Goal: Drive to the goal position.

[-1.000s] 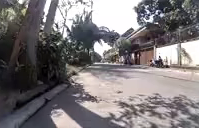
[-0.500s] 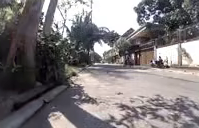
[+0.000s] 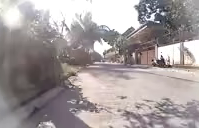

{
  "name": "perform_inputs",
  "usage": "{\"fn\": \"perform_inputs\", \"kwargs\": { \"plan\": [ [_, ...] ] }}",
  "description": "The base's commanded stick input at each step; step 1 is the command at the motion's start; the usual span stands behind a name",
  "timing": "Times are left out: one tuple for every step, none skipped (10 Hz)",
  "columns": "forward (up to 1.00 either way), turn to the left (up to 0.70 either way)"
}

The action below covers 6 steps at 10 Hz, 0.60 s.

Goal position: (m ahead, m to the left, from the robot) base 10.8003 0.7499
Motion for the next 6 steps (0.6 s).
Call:
{"fn": "perform_inputs", "kwargs": {
  "plan": [
    [0.7, -0.33],
    [0.7, -0.25],
    [0.7, -0.04],
    [0.7, -0.03],
    [0.7, -0.02],
    [0.7, 0.0]
  ]
}}
